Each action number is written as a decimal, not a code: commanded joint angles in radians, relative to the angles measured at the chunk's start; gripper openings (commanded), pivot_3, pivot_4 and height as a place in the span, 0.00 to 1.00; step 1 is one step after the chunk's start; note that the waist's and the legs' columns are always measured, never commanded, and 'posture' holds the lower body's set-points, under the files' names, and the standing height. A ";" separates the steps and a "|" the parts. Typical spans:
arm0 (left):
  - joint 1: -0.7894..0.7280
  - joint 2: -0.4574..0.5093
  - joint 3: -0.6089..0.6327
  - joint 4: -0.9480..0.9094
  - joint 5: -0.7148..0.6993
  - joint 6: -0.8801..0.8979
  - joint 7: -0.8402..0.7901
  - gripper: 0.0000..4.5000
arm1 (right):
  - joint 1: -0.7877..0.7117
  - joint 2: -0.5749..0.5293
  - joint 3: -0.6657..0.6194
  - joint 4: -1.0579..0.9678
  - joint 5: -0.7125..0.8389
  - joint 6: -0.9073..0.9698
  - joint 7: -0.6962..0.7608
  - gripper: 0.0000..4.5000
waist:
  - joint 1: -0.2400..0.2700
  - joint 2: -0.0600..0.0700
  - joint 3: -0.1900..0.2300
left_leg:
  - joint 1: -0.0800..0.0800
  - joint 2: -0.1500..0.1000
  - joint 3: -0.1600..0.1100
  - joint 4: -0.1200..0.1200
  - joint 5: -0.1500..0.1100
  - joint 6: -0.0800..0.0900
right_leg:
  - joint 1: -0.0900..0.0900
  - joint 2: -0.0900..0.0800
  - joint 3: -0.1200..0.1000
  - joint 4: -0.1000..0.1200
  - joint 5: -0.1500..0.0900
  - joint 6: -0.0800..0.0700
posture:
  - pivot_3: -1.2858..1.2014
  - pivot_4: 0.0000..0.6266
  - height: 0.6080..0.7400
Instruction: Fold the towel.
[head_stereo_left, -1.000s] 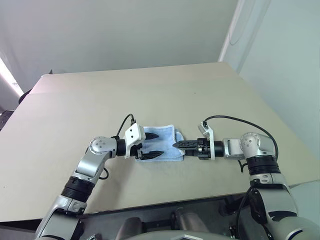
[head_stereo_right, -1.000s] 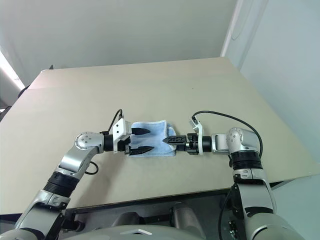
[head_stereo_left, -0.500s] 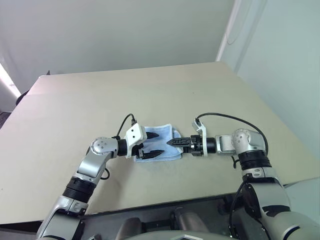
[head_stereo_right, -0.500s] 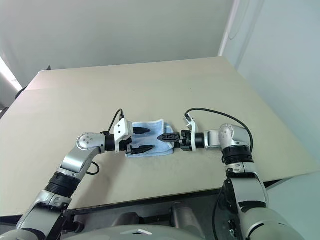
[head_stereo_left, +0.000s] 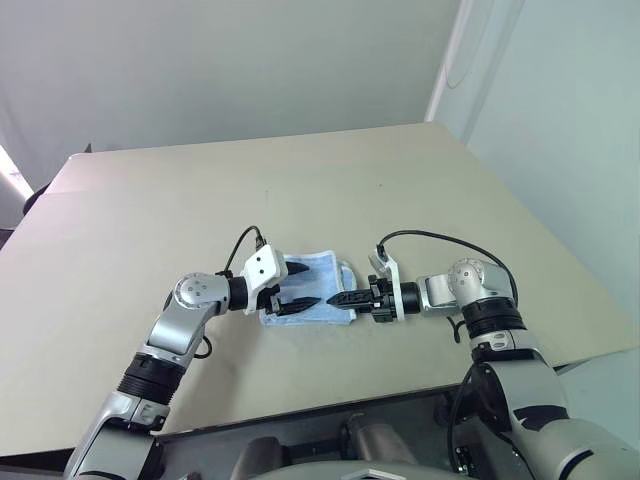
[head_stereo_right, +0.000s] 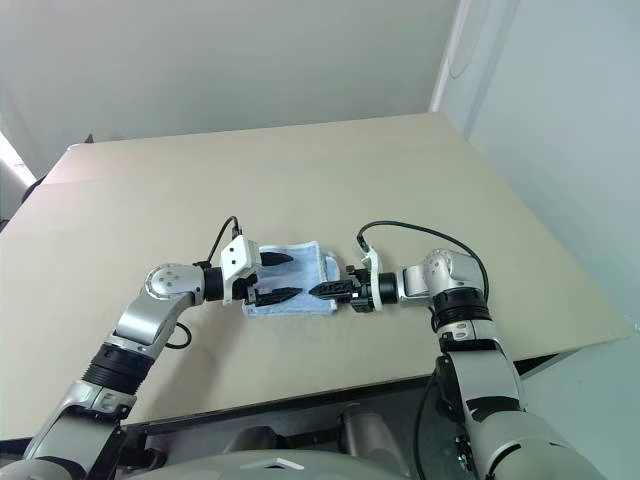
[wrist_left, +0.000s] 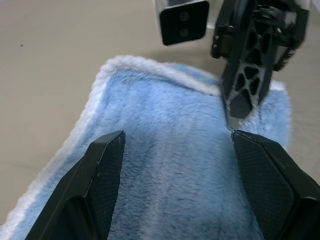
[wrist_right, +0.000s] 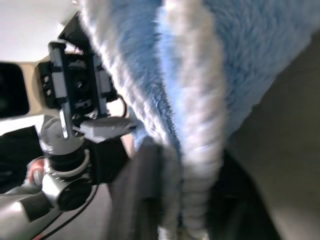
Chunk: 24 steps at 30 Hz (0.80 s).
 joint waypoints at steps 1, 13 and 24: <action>0.001 0.021 0.049 -0.024 -0.022 0.004 0.012 0.79 | -0.024 0.026 -0.056 0.001 0.035 0.047 -0.017 0.01 | 0.000 0.000 0.000 | 0.000 0.000 0.000 0.000 0.000 0.000 | 0.000 0.000 0.000 0.000 0.000 0.000 | 0.52 0.00 1.00; -0.019 0.032 0.202 -0.055 -0.150 0.113 0.065 0.79 | -0.118 0.004 -0.308 -0.083 0.097 0.034 -0.111 0.01 | 0.000 0.000 0.000 | -0.001 0.000 0.000 0.000 0.000 0.000 | -0.001 -0.001 0.000 0.000 0.000 0.001 | 0.52 0.00 1.00; -0.030 0.012 0.374 -0.185 -0.371 0.330 0.180 0.79 | -0.112 0.026 -0.280 0.182 -0.108 -0.490 -0.234 0.01 | -0.003 0.000 0.000 | -0.001 -0.001 0.001 -0.001 0.000 0.001 | -0.001 -0.001 0.002 -0.002 0.000 0.001 | 0.52 0.00 1.00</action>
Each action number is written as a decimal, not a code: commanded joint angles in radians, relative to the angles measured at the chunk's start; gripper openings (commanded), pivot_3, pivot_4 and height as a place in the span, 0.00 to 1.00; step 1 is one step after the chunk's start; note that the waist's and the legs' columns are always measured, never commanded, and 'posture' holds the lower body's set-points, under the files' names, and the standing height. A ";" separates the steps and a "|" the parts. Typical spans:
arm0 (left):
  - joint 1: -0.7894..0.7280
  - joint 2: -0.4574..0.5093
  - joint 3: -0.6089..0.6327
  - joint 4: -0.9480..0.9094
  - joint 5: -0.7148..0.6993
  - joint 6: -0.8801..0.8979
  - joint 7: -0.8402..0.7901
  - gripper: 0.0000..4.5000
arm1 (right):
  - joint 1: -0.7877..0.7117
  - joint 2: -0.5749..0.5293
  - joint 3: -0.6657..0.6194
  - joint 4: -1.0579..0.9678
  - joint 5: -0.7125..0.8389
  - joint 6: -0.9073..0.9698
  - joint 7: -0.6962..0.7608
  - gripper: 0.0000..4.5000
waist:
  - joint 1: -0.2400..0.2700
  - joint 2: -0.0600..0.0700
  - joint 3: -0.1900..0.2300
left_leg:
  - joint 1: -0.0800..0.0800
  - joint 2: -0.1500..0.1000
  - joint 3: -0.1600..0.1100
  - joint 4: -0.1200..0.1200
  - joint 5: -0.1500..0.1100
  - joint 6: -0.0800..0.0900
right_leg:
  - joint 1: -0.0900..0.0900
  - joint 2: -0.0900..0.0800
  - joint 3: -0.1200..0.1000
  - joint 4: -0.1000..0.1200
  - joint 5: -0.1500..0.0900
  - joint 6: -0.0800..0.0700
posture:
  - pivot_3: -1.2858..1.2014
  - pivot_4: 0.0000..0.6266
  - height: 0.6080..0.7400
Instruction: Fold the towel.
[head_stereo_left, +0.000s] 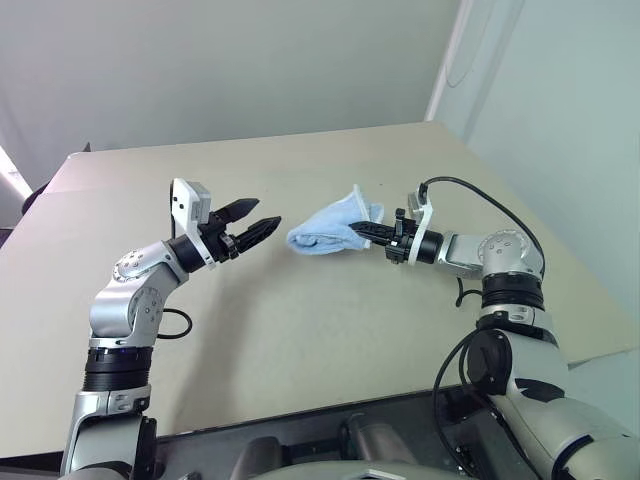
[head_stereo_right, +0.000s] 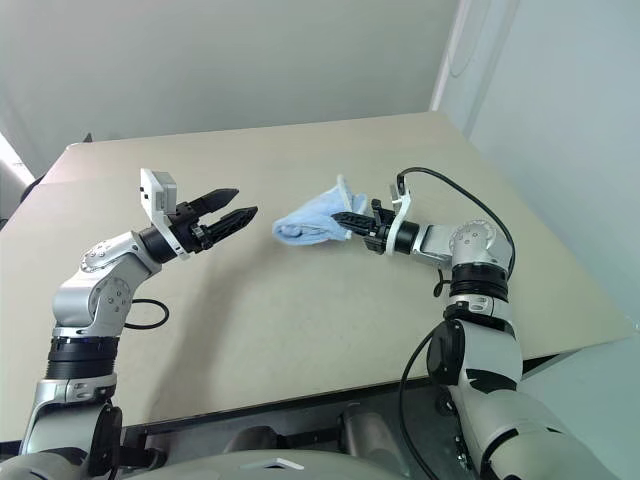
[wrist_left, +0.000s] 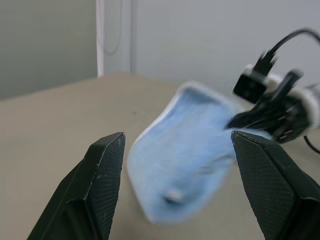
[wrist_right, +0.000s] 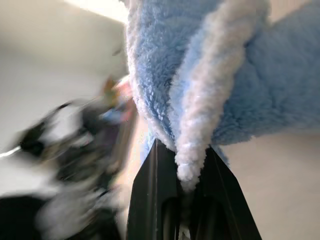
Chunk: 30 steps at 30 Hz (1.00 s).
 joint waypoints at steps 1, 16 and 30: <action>0.014 0.020 0.021 -0.049 -0.012 0.004 0.010 0.79 | 0.008 0.007 0.034 0.095 -0.067 -0.152 -0.017 0.01 | 0.000 0.000 0.000 | 0.000 0.000 0.000 0.000 0.000 0.000 | 0.000 0.000 0.000 0.000 0.000 0.000 | 0.52 0.00 1.00; 0.029 0.054 0.018 -0.055 -0.030 0.041 0.020 0.79 | -0.006 -0.055 0.107 0.166 -0.118 -0.219 0.063 0.59 | 0.003 -0.001 -0.001 | 0.000 -0.001 0.000 0.001 0.000 0.000 | 0.002 0.000 0.001 -0.001 0.001 0.002 | 0.52 0.00 1.00; 0.015 0.090 0.023 -0.010 -0.014 0.040 -0.001 0.79 | 0.069 -0.282 0.224 -0.128 -0.109 -0.090 0.223 0.99 | 0.002 0.000 0.000 | 0.000 -0.001 0.000 0.000 0.000 0.000 | 0.001 0.000 0.002 -0.003 0.000 0.003 | 0.52 0.00 1.00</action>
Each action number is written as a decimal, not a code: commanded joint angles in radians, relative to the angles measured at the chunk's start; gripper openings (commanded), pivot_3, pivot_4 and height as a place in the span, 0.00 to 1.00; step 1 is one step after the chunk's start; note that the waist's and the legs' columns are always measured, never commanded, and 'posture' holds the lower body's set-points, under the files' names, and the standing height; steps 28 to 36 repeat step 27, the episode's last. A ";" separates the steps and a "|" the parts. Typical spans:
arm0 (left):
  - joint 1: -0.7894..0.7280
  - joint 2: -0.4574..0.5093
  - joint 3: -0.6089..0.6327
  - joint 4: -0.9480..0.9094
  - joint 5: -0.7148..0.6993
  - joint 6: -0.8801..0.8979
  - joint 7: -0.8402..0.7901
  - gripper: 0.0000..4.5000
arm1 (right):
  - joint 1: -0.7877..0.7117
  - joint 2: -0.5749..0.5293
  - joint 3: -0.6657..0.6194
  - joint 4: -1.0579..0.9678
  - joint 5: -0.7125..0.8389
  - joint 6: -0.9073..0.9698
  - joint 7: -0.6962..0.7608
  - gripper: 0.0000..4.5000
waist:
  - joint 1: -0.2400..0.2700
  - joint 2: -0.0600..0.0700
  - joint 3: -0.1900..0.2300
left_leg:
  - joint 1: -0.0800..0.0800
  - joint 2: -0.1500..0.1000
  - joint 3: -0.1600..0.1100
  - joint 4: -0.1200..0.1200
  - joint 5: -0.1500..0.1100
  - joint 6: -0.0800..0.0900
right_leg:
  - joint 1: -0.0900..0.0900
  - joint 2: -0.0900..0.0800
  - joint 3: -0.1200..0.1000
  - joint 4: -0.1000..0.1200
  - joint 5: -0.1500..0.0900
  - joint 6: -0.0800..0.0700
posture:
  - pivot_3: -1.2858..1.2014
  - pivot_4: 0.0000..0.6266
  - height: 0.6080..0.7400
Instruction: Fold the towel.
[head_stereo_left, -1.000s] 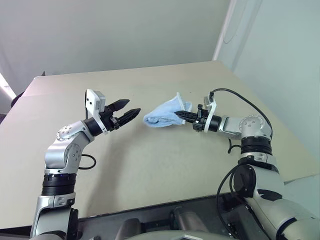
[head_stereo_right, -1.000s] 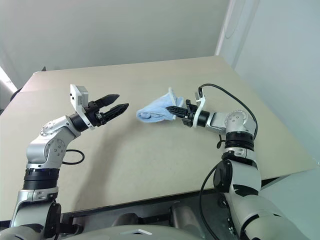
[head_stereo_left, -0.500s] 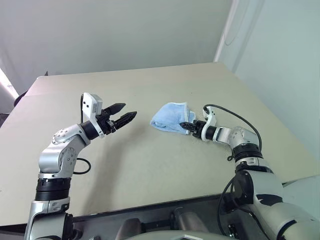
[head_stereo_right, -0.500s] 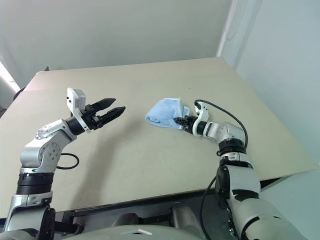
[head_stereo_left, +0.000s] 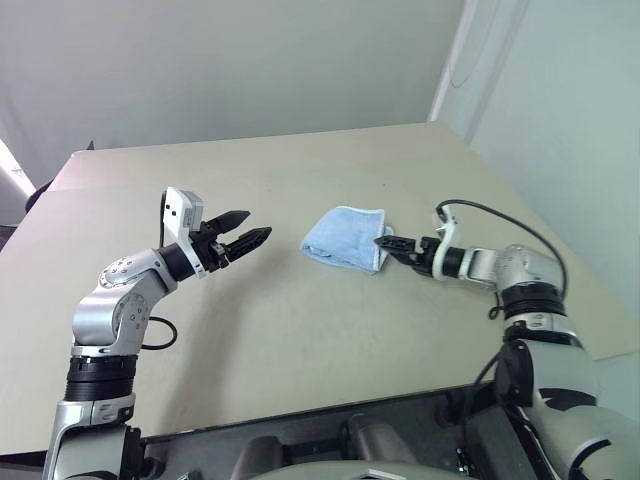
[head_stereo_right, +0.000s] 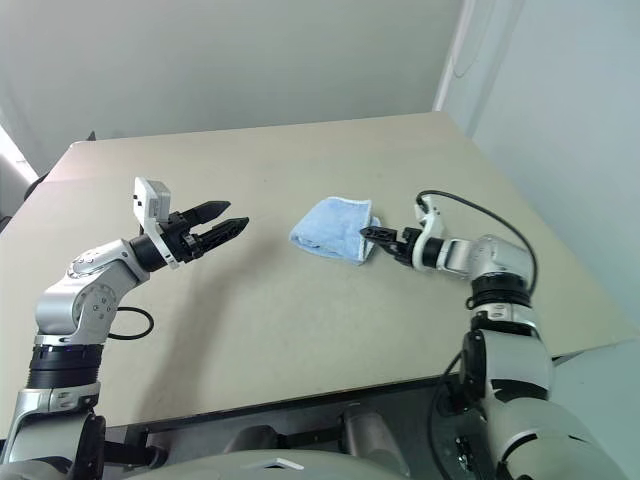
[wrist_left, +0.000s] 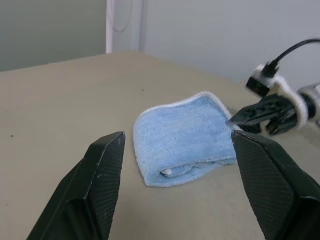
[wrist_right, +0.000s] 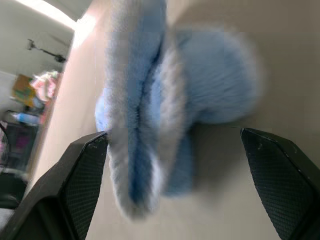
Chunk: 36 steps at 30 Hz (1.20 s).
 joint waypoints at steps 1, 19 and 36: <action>-0.020 0.013 0.017 -0.005 -0.001 -0.018 -0.009 0.79 | 0.038 -0.069 0.096 -0.180 -0.047 -0.069 0.074 0.99 | 0.000 0.000 0.000 | 0.000 0.000 0.000 0.000 0.000 0.000 | 0.000 0.000 0.000 0.000 0.000 0.000 | 0.52 0.00 1.00; 0.197 0.129 0.092 0.003 0.047 -0.177 -0.127 0.79 | 0.426 -0.132 0.213 -0.601 -0.142 -0.805 0.362 0.99 | 0.007 -0.001 0.001 | 0.002 0.001 0.000 0.001 0.000 0.000 | 0.000 0.000 -0.001 -0.001 -0.002 -0.004 | 0.52 0.00 1.00; 0.249 0.168 0.081 -0.057 0.035 -0.179 -0.175 0.79 | 0.395 -0.149 0.233 -0.562 -0.123 -0.805 0.476 0.99 | 0.006 -0.001 0.001 | 0.002 0.001 0.001 0.001 0.000 0.000 | 0.000 -0.001 -0.001 -0.002 -0.002 -0.003 | 0.52 0.00 1.00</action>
